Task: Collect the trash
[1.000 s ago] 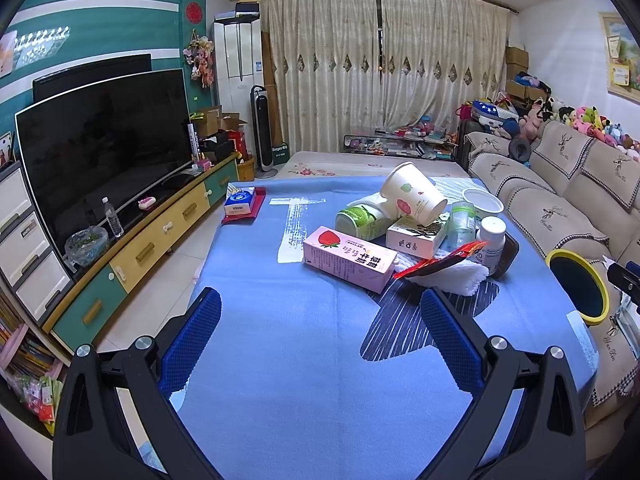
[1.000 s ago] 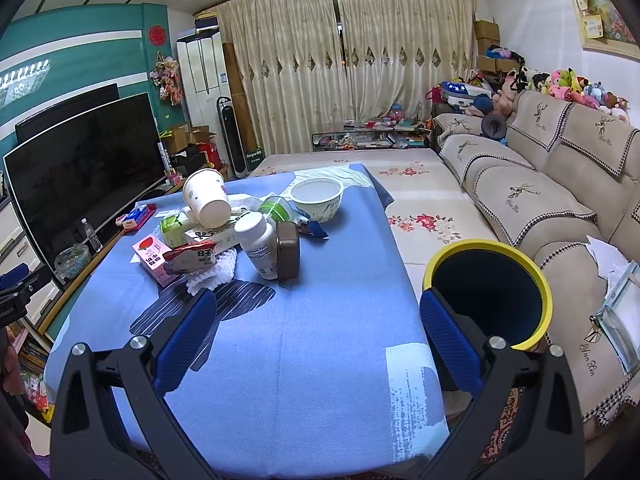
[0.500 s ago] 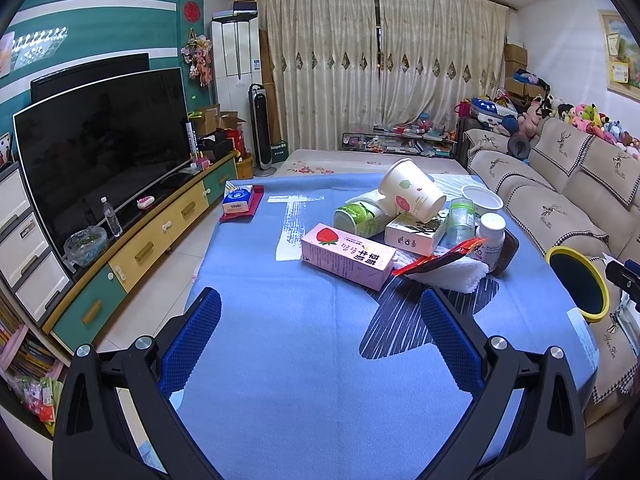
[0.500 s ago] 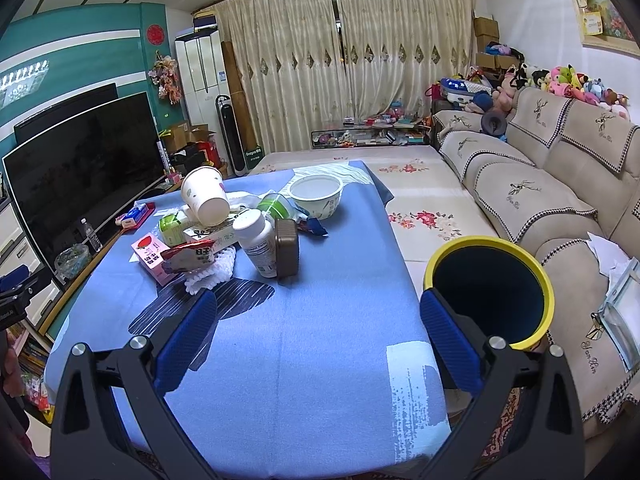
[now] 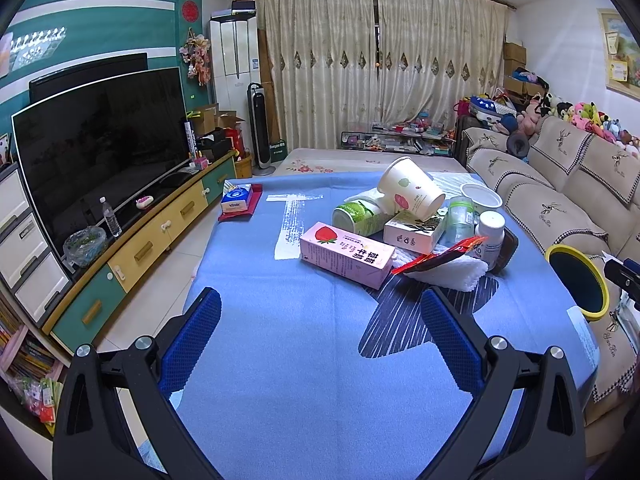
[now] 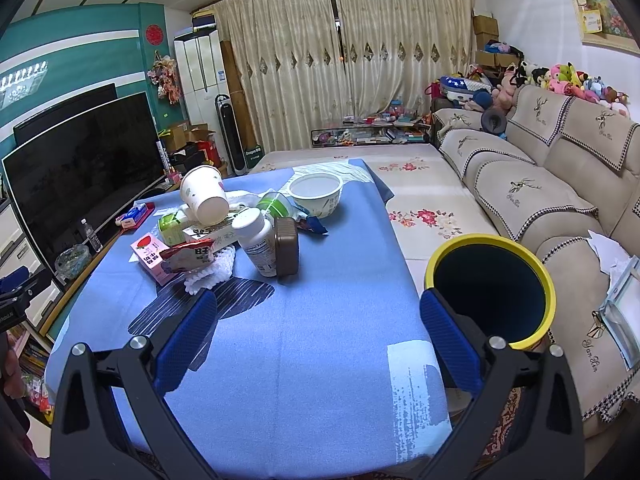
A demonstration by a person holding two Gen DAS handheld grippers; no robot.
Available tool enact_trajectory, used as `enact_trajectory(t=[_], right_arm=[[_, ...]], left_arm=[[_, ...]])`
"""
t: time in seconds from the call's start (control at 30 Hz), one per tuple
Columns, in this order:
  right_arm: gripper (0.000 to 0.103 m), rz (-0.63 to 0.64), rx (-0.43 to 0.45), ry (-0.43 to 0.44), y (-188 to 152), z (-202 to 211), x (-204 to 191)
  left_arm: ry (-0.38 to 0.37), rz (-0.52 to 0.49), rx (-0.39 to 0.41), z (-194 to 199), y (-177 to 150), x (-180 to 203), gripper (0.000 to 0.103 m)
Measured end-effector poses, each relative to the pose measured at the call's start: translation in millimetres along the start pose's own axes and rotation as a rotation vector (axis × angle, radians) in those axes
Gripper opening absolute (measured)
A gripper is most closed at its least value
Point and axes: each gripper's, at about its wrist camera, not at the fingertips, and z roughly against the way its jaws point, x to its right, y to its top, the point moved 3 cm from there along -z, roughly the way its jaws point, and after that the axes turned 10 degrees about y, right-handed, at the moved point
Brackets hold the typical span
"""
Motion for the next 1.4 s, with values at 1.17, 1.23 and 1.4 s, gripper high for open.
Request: enact_trajectory(t=[1.17,1.23,1.4], right_arm=[[0.097,-0.012,-0.027,0.004,-4.6,-17.4,2.5],[0.097,-0.012,-0.039,0.012,-4.9,-25.4,2.0],[0.097,-0.011,-0.060,0.047,-2.4,-52.9,1.1]], left_arm=[[-0.010,-0.006,-0.024,-16.2,-3.5,1.5,0.098],[-0.015,-0.007,-0.032,-22.6,-3.2,3.4,0.098],[-0.029,-0.013,-0.055,-39.1,-6.2,9.1,0.098]])
